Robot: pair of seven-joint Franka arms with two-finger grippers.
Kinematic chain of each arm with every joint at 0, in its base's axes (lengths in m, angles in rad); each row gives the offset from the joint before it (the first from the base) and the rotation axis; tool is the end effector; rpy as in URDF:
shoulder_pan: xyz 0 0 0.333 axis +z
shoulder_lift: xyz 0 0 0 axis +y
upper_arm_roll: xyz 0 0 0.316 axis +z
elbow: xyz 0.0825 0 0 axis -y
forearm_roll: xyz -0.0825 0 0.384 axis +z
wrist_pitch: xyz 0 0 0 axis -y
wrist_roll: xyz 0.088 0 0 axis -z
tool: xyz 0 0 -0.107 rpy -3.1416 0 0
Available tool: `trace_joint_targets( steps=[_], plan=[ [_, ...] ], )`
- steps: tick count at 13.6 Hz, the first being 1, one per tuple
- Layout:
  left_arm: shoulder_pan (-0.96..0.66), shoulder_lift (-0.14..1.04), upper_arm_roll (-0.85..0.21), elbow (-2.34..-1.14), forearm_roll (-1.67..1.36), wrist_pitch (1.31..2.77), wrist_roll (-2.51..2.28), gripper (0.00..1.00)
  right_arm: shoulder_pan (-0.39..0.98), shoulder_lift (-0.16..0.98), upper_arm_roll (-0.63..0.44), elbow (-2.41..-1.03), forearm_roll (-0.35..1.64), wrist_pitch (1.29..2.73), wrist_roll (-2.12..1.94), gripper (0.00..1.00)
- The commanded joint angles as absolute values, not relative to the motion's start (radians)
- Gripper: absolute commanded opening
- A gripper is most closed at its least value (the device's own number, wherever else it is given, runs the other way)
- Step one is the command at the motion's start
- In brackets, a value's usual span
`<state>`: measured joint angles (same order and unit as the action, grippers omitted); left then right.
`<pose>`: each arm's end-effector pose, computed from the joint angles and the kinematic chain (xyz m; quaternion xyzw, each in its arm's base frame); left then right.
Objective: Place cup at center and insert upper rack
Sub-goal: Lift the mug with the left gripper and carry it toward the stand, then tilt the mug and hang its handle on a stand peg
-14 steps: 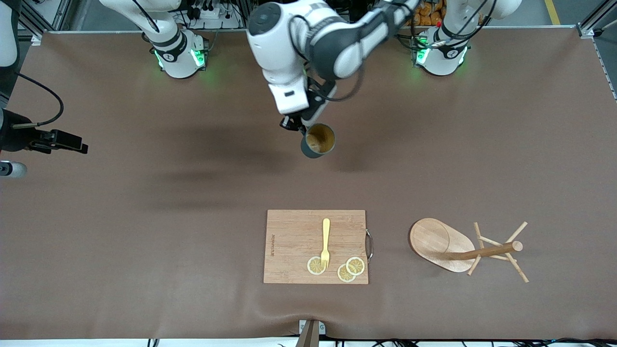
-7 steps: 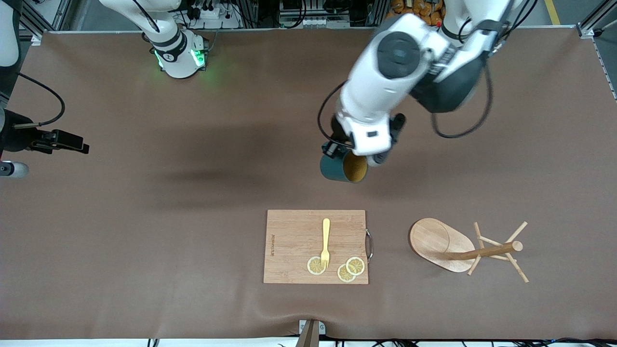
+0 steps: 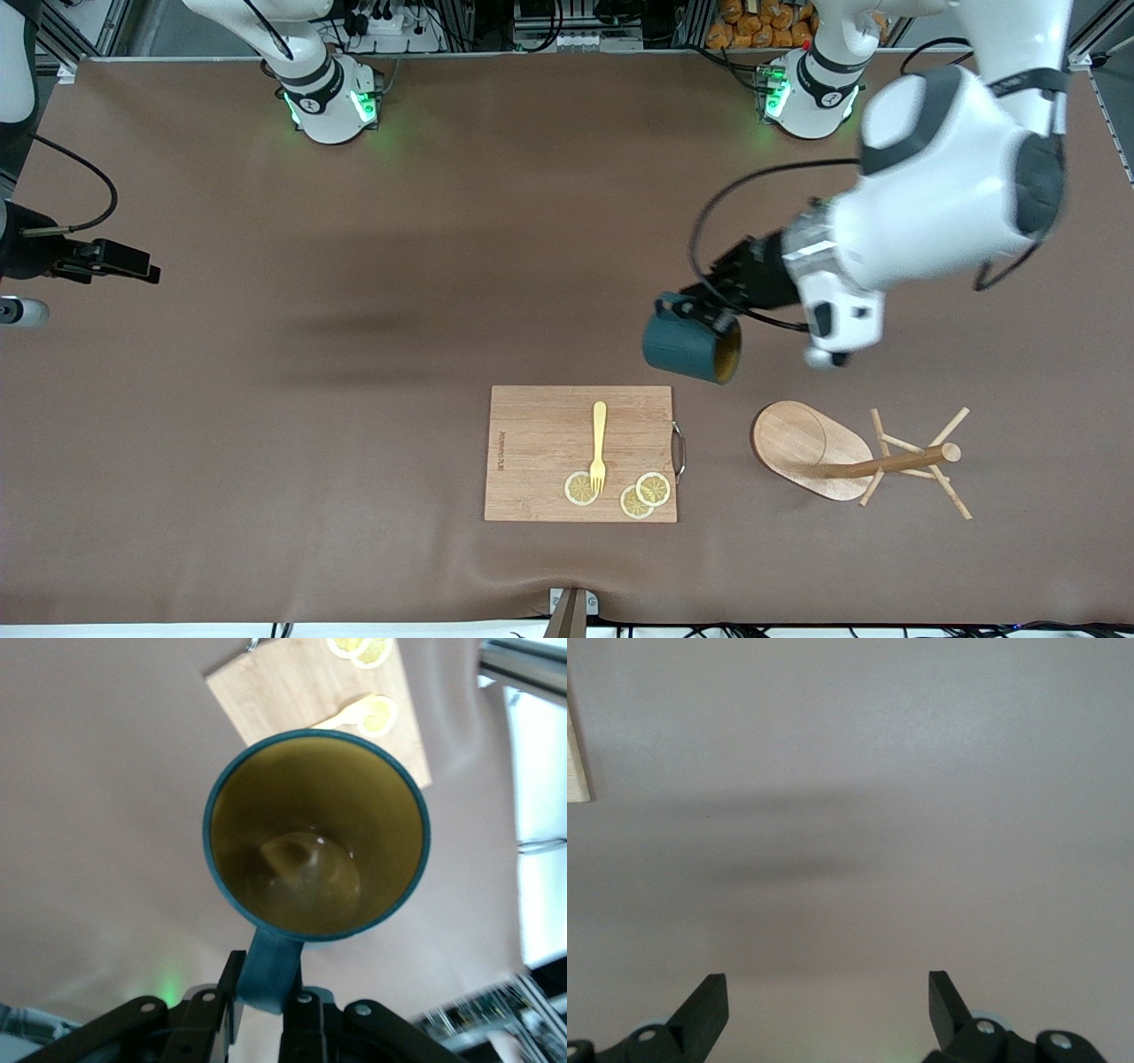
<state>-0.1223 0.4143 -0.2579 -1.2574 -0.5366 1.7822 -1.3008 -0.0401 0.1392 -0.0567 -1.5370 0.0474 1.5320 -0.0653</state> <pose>0.6394 -0.2624 0.5597 0.8252 0.4678 -0.1912 0.2521 0.5857 -0.0495 0.5578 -0.9971 0.0165 0.0701 0.0255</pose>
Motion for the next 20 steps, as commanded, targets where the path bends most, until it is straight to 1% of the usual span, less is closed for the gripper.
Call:
trace_joint_targets(
  steps=[1, 5, 9, 12, 14, 17, 20],
  plan=[
    [-0.033, 0.396, -0.267, -1.293, -0.706, 1.798, -1.195, 0.0, -0.046, 0.143, -0.051, -1.514, 0.02, 1.529, -0.071, 1.0],
    [0.072, 0.442, -0.265, -1.295, -0.922, 1.787, -1.048, 0.0, -0.049, 0.146, -0.051, -1.513, -0.017, 1.536, -0.072, 1.0],
    [0.167, 0.514, -0.268, -1.295, -1.073, 1.715, -0.948, 0.0, -0.044, 0.146, -0.051, -1.513, -0.018, 1.539, -0.072, 1.0],
    [0.233, 0.56, -0.268, -1.293, -1.108, 1.632, -0.843, 0.0, -0.048, 0.146, -0.051, -1.513, -0.014, 1.546, -0.074, 1.0],
    [0.264, 0.58, -0.267, -1.293, -1.108, 1.611, -0.812, 0.0, -0.043, 0.147, -0.049, -1.513, -0.014, 1.546, -0.072, 1.0],
    [0.301, 0.627, -0.264, -1.293, -1.126, 1.54, -0.753, 0.0, -0.041, 0.146, -0.049, -1.513, -0.014, 1.543, -0.072, 1.0],
    [0.322, 0.655, -0.264, -1.293, -1.138, 1.511, -0.712, 0.0, -0.04, 0.147, -0.049, -1.513, -0.014, 1.542, -0.072, 1.0]
  ],
)
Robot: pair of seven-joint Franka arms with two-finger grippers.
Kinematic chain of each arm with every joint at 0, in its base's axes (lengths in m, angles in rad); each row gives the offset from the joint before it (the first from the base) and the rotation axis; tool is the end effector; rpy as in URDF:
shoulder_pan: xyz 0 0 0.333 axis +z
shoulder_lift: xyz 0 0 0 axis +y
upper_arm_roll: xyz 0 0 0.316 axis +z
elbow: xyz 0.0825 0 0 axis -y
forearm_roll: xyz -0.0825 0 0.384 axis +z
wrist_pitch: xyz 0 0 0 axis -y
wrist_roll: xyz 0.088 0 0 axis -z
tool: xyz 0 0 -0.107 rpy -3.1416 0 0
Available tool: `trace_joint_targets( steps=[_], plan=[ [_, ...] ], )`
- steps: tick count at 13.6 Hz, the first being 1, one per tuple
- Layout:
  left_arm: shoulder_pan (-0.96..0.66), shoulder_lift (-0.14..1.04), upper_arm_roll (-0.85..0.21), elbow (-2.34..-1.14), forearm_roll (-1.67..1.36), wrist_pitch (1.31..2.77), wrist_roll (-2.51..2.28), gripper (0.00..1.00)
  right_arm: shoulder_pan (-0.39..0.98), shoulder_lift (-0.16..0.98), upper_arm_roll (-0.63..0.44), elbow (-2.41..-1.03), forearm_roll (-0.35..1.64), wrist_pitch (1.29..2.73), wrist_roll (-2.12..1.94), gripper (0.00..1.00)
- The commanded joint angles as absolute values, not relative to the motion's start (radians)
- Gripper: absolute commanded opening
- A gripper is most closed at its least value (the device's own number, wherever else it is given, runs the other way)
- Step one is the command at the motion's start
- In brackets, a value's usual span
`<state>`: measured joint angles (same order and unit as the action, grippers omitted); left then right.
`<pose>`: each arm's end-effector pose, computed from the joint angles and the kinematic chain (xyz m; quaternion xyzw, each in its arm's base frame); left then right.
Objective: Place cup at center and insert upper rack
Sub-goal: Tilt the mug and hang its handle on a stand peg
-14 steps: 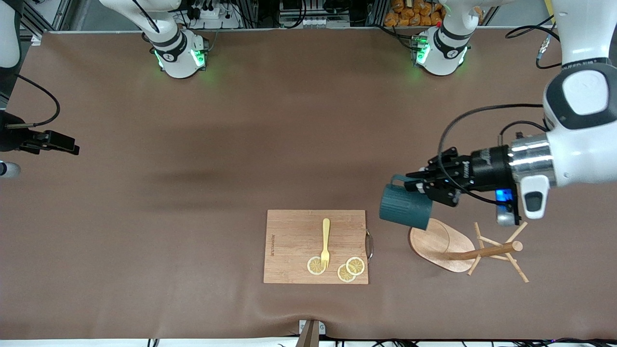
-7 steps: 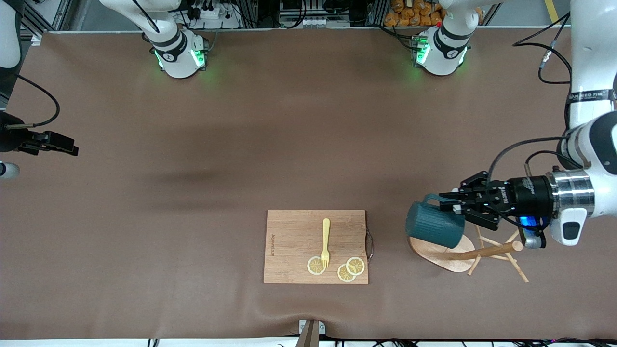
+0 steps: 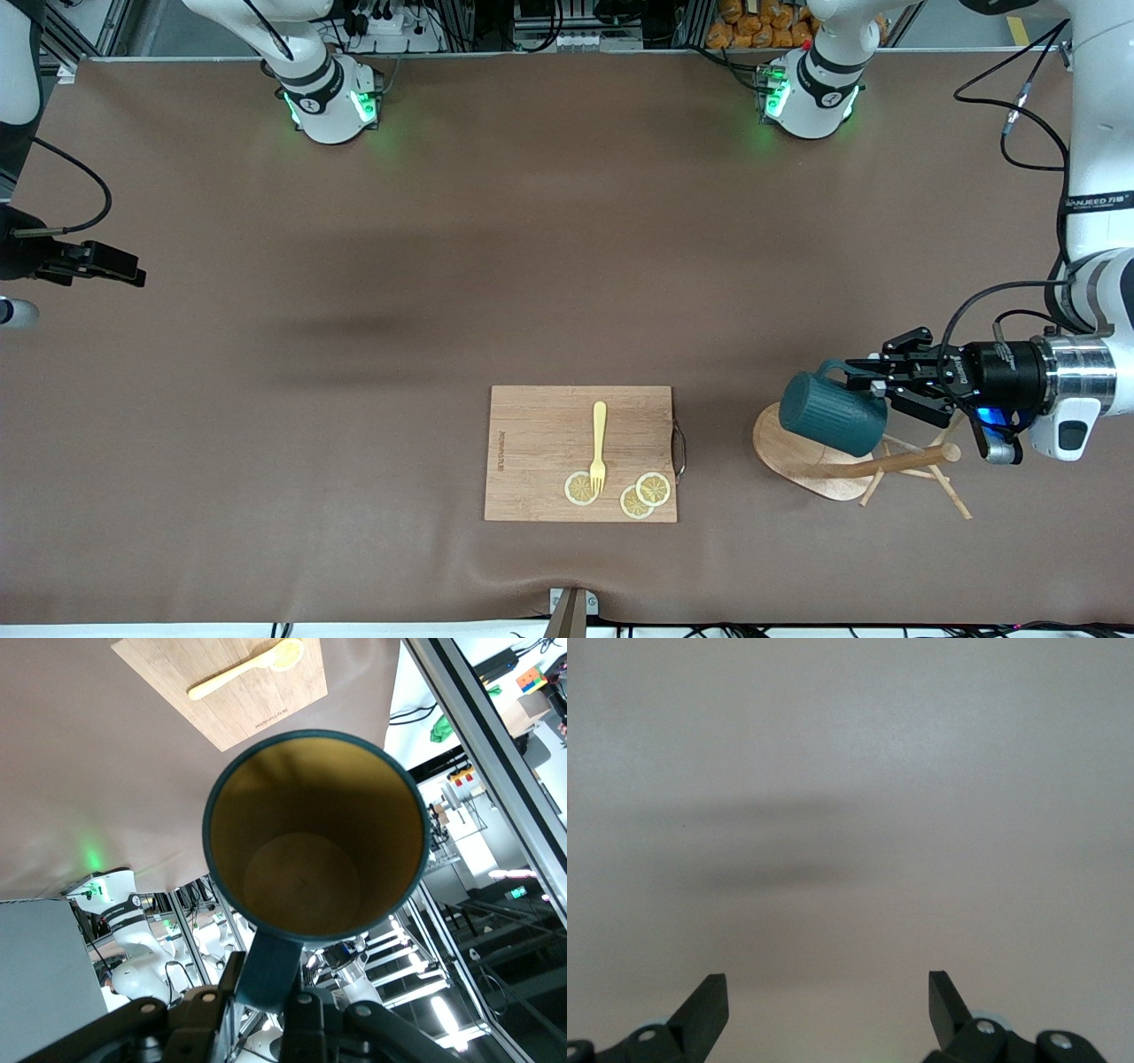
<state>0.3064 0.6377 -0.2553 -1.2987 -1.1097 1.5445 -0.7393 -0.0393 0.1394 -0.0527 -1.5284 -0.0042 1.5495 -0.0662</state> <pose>0.7085 -0.0143 0.4265 0.6950 0.3895 -0.3393 0.5001 0.5881 -0.0527 0.5629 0.9982 -0.0128 -0.0593 0.0011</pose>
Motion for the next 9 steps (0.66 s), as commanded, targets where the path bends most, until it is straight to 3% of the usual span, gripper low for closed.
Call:
trace_joint_targets(
  steps=[1, 9],
  plan=[
    [0.334, 0.66, -0.262, -1.293, -1.14, 1.496, -0.704, 0.0, -0.04, 0.146, -0.049, -1.513, -0.015, 1.543, -0.072, 1.0],
    [0.396, 0.704, -0.259, -1.293, -1.127, 1.443, -0.632, 0.0, -0.04, 0.146, -0.046, -1.513, -0.012, 1.542, -0.069, 1.0]
  ],
)
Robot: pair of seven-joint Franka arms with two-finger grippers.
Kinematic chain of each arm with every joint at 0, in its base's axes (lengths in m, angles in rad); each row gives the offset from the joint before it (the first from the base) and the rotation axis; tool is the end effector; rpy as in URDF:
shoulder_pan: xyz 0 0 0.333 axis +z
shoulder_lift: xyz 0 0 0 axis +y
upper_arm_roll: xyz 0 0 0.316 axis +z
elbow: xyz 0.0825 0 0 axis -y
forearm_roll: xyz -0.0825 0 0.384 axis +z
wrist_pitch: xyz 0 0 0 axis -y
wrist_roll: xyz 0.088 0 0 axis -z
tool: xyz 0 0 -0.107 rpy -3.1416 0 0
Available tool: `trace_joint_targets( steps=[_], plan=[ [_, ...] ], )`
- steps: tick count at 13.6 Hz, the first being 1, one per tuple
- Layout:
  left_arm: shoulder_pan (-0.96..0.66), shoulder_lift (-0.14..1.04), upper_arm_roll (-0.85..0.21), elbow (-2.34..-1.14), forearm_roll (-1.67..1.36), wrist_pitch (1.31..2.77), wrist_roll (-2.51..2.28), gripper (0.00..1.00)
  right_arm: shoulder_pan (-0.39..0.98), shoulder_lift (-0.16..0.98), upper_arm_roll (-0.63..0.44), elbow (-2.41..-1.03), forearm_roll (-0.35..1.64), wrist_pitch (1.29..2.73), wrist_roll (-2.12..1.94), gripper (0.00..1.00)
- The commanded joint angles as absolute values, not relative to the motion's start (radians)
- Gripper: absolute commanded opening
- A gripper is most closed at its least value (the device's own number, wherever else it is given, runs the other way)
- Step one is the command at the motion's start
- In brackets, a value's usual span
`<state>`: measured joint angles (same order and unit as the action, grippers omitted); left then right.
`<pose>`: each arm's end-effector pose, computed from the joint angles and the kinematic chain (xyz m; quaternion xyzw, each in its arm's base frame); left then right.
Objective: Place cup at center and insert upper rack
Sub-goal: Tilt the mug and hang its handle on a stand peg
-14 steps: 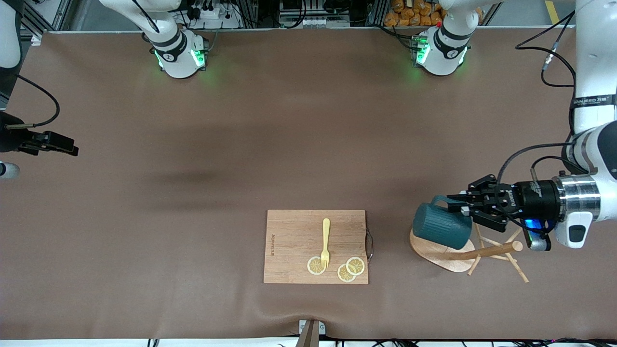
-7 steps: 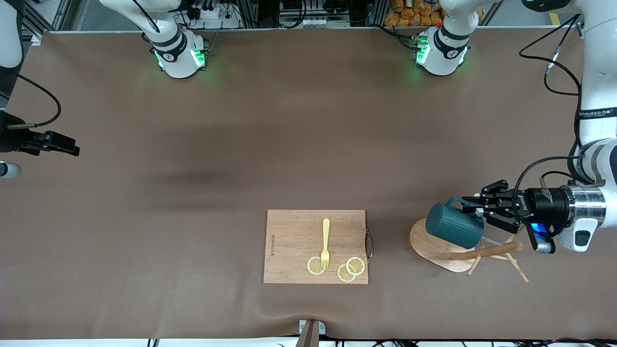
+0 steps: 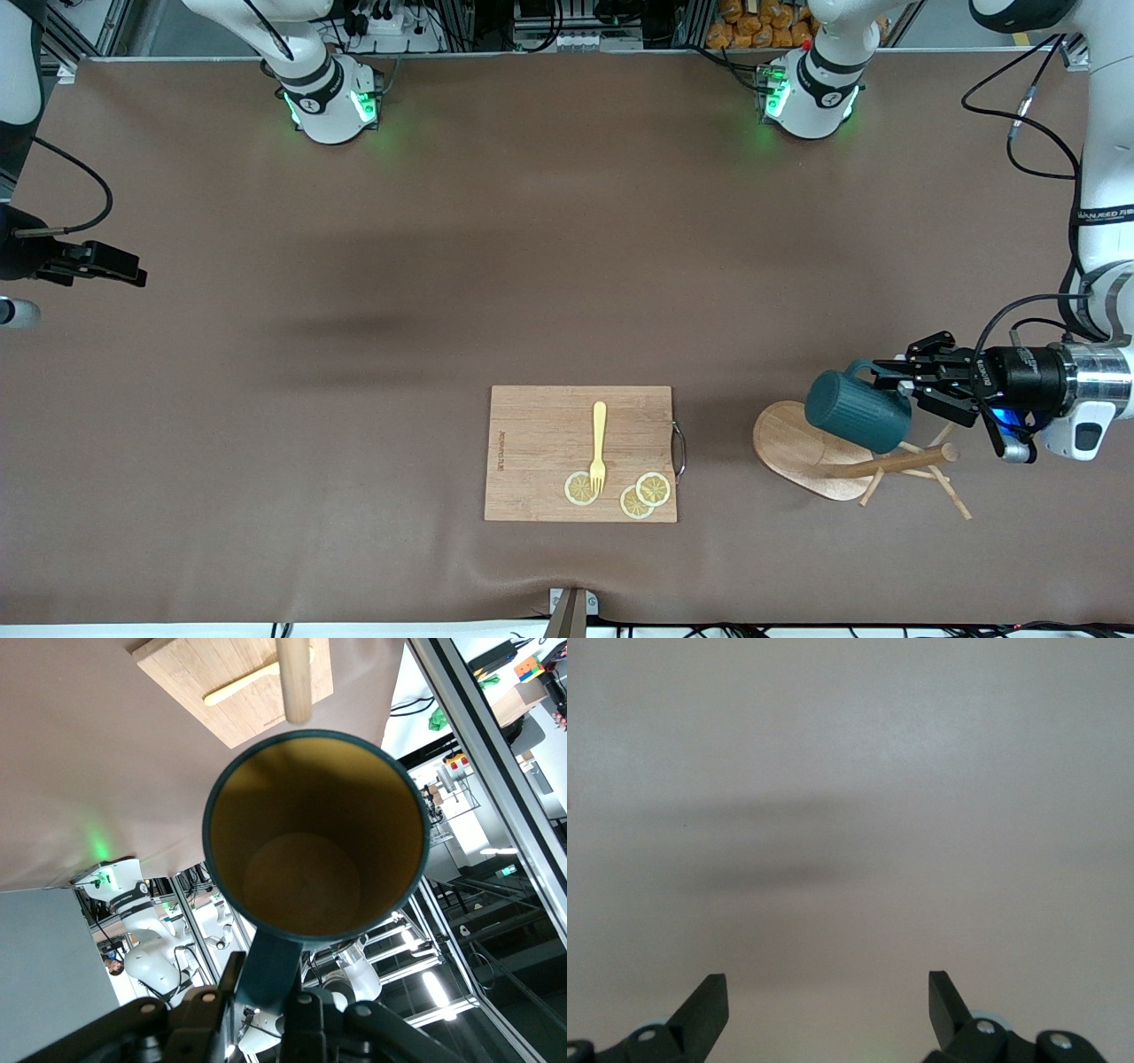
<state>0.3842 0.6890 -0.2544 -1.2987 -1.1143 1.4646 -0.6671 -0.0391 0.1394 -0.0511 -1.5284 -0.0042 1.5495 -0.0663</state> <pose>0.7030 0.0354 0.3941 0.6824 0.3764 -0.3520 0.5184 0.5882 -0.0517 0.5629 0.9982 -0.0118 -0.0593 0.0010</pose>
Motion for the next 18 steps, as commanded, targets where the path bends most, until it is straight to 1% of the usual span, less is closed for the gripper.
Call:
trace_joint_targets(
  steps=[1, 14, 18],
  plan=[
    [0.399, 0.707, -0.259, -1.293, -1.126, 1.442, -0.627, 0.0, -0.038, 0.146, -0.045, -1.513, -0.011, 1.54, -0.066, 1.0],
    [0.422, 0.738, -0.258, -1.295, -1.121, 1.427, -0.561, 0.0, -0.026, 0.147, -0.044, -1.513, -0.003, 1.545, -0.06, 1.0],
    [0.422, 0.752, -0.239, -1.295, -1.126, 1.427, -0.52, 0.0, -0.029, 0.147, -0.044, -1.513, -0.003, 1.546, -0.06, 1.0]
  ],
)
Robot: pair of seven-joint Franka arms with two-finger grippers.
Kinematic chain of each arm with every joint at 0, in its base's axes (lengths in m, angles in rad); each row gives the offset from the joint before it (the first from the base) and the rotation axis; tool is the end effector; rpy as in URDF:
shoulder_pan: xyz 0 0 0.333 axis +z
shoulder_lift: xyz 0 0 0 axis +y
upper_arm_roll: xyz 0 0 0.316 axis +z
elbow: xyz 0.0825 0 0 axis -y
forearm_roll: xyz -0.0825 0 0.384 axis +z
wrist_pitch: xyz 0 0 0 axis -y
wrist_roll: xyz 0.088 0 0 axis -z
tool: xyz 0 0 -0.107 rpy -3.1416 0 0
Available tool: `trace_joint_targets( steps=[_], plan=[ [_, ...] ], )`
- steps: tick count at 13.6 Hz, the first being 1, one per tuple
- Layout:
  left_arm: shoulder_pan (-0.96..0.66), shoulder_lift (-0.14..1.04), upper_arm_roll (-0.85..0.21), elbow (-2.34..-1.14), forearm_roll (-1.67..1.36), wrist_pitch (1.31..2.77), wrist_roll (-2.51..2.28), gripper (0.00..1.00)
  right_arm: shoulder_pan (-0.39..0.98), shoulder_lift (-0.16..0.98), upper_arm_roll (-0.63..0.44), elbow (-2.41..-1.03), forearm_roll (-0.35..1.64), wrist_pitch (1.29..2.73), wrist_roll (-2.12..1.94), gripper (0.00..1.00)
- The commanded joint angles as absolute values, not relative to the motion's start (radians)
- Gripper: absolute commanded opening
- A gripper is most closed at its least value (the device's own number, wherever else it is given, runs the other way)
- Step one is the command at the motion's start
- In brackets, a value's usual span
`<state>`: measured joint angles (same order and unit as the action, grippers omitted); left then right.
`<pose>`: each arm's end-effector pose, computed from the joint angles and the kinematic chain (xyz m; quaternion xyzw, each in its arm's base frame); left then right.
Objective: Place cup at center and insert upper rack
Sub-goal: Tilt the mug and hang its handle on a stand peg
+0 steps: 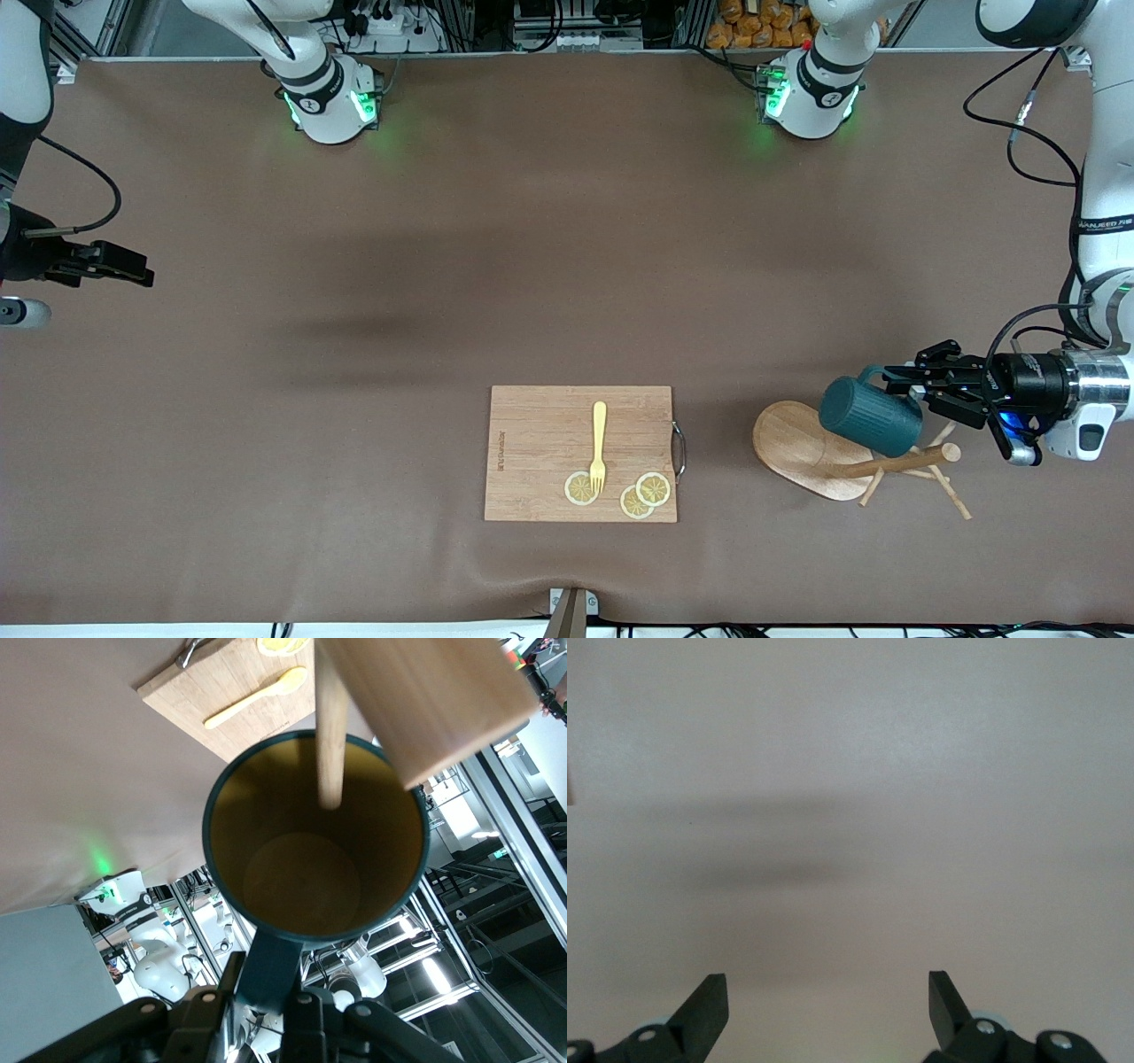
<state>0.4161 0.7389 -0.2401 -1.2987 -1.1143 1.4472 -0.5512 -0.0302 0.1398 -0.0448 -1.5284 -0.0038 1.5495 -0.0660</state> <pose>0.7013 0.0643 0.3592 0.6846 0.3572 -0.3357 0.5395 0.5890 -0.0430 0.5626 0.9982 -0.0044 -0.0595 0.0008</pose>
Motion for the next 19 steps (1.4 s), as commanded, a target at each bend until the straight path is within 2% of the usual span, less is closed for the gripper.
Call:
trace_joint_targets(
  steps=[1, 19],
  plan=[
    [0.422, 0.753, -0.239, -1.295, -1.126, 1.427, -0.515, 0.0, -0.028, 0.147, -0.044, -1.513, -0.002, 1.546, -0.06, 1.0],
    [0.465, 0.792, -0.222, -1.301, -1.131, 1.394, -0.488, 0.0, -0.026, 0.153, -0.044, -1.513, -0.002, 1.546, -0.06, 1.0]
  ],
)
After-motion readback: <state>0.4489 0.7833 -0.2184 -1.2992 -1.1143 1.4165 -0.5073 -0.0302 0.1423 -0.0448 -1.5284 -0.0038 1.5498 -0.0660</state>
